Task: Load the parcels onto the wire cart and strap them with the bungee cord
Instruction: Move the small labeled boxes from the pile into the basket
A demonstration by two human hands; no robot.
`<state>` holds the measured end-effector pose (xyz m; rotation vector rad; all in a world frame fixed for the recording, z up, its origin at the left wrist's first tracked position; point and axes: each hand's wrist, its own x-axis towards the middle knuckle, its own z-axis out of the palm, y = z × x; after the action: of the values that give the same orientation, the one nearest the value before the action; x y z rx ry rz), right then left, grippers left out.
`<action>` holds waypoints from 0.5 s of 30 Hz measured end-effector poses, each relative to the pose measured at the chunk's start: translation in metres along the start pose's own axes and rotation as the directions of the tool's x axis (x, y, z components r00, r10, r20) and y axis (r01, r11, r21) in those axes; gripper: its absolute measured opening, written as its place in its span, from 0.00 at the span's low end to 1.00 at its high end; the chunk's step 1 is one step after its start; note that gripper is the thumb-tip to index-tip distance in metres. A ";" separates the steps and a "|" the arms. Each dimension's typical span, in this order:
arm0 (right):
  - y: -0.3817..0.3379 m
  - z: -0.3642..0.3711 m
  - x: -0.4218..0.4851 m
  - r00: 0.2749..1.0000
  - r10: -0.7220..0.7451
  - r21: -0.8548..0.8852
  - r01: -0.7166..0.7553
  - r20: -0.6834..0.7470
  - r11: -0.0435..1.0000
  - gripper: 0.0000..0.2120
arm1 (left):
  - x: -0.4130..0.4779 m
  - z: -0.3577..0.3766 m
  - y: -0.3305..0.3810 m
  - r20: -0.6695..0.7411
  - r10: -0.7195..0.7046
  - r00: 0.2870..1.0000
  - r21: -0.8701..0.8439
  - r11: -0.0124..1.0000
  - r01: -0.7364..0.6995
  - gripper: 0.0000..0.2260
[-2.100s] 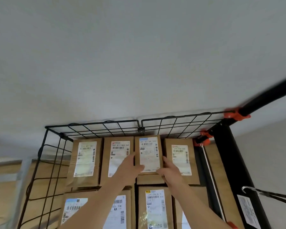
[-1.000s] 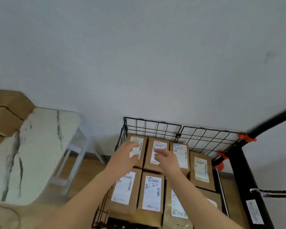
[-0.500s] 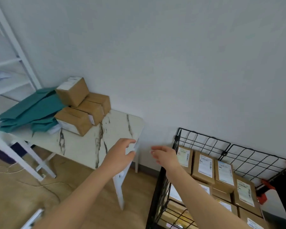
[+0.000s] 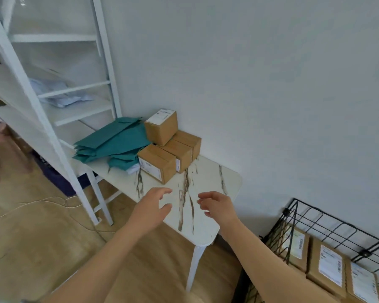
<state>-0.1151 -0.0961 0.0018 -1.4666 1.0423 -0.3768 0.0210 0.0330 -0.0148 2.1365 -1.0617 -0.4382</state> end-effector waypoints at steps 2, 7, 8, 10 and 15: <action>-0.004 0.012 0.017 1.000 -0.010 -0.028 0.010 0.013 1.000 0.11 | 0.011 -0.008 -0.014 -0.005 -0.017 1.000 0.046 0.999 0.017 0.18; -0.016 0.046 0.079 0.997 -0.055 -0.101 0.060 0.055 0.993 0.11 | 0.054 -0.027 -0.049 -0.034 -0.057 0.998 0.132 0.989 0.061 0.19; -0.020 0.053 0.093 0.995 -0.067 -0.124 0.075 0.068 0.990 0.12 | 0.066 -0.031 -0.055 -0.040 -0.071 0.997 0.142 0.987 0.076 0.19; -0.029 0.067 0.120 0.991 -0.096 -0.177 0.112 0.098 0.978 0.12 | 0.091 -0.041 -0.066 -0.043 -0.085 0.995 0.179 0.980 0.092 0.19; -0.052 0.092 0.180 0.977 -0.136 -0.411 0.192 0.163 0.891 0.15 | 0.155 -0.056 -0.087 -0.046 -0.099 0.994 0.248 0.963 0.108 0.20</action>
<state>0.0707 -0.1844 -0.0313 -1.9543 0.9324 -0.1718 0.1953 -0.0294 -0.0371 2.4227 -1.0352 -0.3291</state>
